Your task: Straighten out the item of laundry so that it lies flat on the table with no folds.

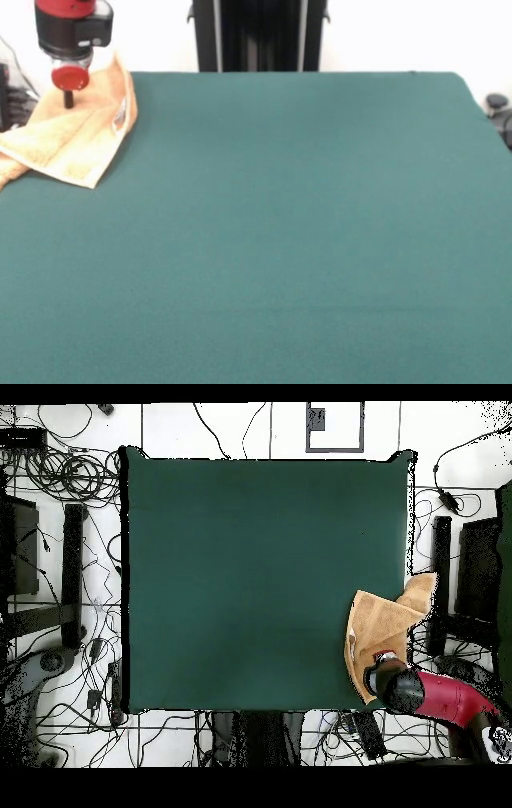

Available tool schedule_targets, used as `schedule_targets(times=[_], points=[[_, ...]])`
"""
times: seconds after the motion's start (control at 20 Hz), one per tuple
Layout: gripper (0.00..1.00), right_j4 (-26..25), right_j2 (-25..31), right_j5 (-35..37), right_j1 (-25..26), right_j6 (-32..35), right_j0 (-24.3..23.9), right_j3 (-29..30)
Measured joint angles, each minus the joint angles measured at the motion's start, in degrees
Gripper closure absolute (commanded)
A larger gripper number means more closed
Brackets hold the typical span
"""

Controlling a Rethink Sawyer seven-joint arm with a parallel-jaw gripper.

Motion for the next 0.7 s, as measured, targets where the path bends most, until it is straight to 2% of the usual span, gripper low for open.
schedule_targets(times=[0.25,0.45,0.6,0.7], points=[[1.0,5.3,-5.0,-2.7,2.3,1.0,3.9,-0.6],[1.0,11.5,-9.1,-5.4,4.3,1.1,7.0,-0.5],[1.0,18.6,-13.7,-8.6,6.8,1.1,10.7,0.0],[1.0,20.3,-14.7,-9.4,7.5,1.1,11.6,0.1]])
